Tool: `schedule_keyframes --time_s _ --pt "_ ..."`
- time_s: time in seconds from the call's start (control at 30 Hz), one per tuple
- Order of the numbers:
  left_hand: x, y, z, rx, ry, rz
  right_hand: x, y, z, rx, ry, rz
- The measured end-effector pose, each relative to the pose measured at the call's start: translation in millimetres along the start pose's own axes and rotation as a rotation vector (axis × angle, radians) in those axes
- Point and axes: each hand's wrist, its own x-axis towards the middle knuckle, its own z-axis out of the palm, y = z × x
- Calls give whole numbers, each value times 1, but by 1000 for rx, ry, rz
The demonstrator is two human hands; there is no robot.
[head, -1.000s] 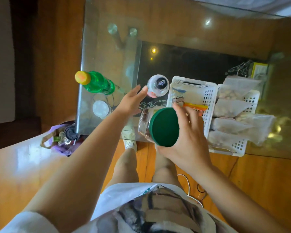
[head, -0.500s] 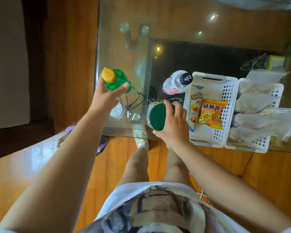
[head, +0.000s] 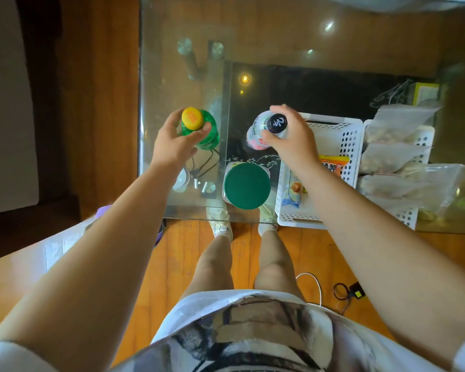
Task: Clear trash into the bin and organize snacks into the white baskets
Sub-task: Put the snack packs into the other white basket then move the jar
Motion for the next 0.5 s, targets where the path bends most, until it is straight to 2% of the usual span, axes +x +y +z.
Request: schedule_keyframes --time_s 0.23,0.5 --pt "-9 -2 36 139 -170 19 -4 7 -9 -98 -105 -54" --pt "-16 -6 40 195 -235 27 -19 14 -7 -104 -137 -66"
